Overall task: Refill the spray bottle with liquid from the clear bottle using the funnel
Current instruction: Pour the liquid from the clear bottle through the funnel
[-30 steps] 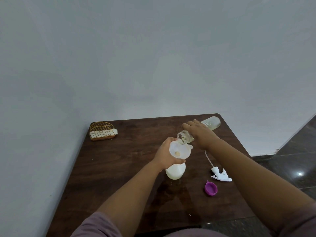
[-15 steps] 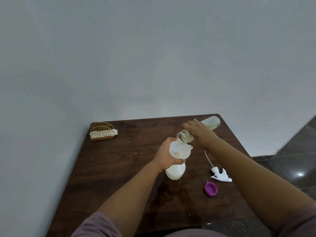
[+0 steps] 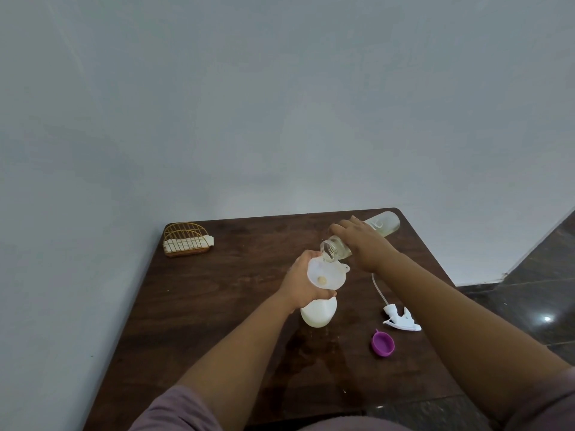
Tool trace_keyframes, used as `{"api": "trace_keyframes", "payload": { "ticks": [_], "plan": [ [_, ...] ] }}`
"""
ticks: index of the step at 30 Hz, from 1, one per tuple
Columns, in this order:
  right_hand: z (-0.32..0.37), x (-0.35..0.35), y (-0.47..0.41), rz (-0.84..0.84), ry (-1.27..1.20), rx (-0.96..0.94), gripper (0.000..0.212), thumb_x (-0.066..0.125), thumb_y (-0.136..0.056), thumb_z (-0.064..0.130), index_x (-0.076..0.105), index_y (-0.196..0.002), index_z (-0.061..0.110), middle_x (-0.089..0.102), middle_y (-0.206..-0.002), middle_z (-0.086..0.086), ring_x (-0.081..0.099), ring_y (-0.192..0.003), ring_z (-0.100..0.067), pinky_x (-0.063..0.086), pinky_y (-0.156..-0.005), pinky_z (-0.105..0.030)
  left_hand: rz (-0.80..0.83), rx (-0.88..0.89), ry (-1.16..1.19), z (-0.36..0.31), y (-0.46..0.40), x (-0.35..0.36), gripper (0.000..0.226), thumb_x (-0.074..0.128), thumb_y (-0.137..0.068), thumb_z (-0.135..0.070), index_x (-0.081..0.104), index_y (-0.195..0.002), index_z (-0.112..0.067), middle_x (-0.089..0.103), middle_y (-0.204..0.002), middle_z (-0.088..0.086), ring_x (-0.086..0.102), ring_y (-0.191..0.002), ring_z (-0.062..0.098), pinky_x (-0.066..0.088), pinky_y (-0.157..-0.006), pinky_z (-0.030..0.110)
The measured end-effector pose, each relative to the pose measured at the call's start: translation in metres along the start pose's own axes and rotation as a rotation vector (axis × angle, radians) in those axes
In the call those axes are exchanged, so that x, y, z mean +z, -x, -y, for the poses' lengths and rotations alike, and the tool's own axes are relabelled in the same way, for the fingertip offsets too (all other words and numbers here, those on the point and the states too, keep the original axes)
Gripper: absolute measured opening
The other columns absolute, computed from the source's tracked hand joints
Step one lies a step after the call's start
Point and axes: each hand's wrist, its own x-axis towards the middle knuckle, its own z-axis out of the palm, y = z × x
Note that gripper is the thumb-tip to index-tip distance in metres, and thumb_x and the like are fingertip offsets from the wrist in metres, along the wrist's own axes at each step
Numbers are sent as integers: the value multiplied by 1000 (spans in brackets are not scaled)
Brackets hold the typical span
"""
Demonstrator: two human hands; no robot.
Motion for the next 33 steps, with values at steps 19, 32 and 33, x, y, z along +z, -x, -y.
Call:
{"api": "trace_keyframes", "payload": {
  "ticks": [19, 32, 33],
  "plan": [
    [-3, 3, 1, -10, 10, -15, 51, 70, -72, 9, 49, -117, 18, 54, -110, -2, 48, -103, -23, 42, -96, -42, -5, 1, 0, 0, 0, 1, 82, 90, -60, -31, 42, -126, -35, 51, -125, -8, 51, -112, 16, 53, -92, 41],
    [-1, 0, 0, -2, 0, -4, 50, 69, -71, 9, 49, -116, 17, 53, -109, -2, 47, -105, -24, 41, -98, -41, -1, 7, 5, 0, 2, 0, 81, 90, -60, -31, 42, -126, -33, 51, -125, -6, 52, -112, 17, 52, -92, 42],
    [0, -1, 0, -3, 5, -4, 49, 68, -73, 9, 49, -117, 16, 53, -111, -2, 45, -104, -23, 41, -95, -38, -1, 6, 5, 0, 2, 0, 82, 90, -60, -31, 42, -126, -33, 51, -126, -6, 51, -112, 17, 52, -92, 42]
  ]
}}
